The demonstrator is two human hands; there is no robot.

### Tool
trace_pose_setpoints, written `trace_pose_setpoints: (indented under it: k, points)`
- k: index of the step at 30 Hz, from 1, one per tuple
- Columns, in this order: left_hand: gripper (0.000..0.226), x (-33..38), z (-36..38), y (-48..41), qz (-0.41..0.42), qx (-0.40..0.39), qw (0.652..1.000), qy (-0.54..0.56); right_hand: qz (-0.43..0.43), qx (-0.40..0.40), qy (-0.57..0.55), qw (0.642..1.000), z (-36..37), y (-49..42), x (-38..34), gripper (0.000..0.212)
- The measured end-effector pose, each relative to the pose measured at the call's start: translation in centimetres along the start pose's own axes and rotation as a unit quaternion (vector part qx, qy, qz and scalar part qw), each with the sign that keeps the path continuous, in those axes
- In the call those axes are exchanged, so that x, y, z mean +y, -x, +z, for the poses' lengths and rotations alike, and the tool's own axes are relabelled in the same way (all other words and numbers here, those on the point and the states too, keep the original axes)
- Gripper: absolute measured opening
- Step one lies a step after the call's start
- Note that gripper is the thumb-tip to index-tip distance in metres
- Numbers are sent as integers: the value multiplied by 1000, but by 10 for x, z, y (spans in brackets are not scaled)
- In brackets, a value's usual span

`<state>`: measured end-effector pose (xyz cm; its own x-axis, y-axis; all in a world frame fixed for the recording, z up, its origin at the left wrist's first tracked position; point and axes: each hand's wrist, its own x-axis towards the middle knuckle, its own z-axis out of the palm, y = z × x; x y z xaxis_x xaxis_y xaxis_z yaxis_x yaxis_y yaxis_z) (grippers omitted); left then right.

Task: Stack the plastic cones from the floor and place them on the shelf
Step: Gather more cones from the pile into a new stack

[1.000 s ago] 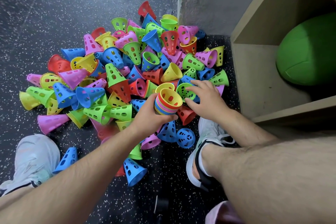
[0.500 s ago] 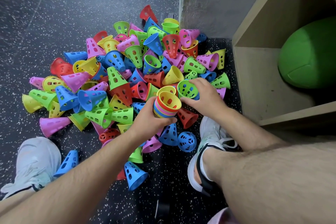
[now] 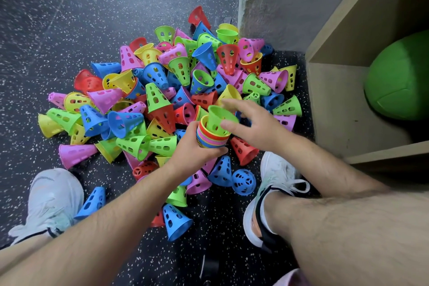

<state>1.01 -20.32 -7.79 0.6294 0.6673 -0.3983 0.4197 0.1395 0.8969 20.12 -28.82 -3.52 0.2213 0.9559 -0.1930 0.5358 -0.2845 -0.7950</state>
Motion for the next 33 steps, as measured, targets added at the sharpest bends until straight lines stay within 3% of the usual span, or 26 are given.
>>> trace_pose_setpoints:
  k: [5,9,12,16,19,24,33]
  points:
    - [72,-1,-2,3,3,-13,1000,3,-1,-69,25,997,15,-1,4,67]
    - [69,-5,-6,3,1,5,1000,-7,2,2,-3,1000,15,-7,9,43]
    - [66,-3,-12,5,4,6,1000,-17,-11,35,88,995,20,-21,24,35]
    - [62,-3,-19,8,-2,9,1000,-10,-25,-21,259,965,28,-38,45,37]
    - [63,-3,-23,10,-5,11,1000,0,-27,-40,319,946,36,-43,49,25]
    - [64,-6,-26,9,-3,21,1000,8,-35,4,287,957,35,-42,50,20]
    - [64,-4,-26,9,-18,14,1000,10,-102,159,118,975,6,-38,13,19]
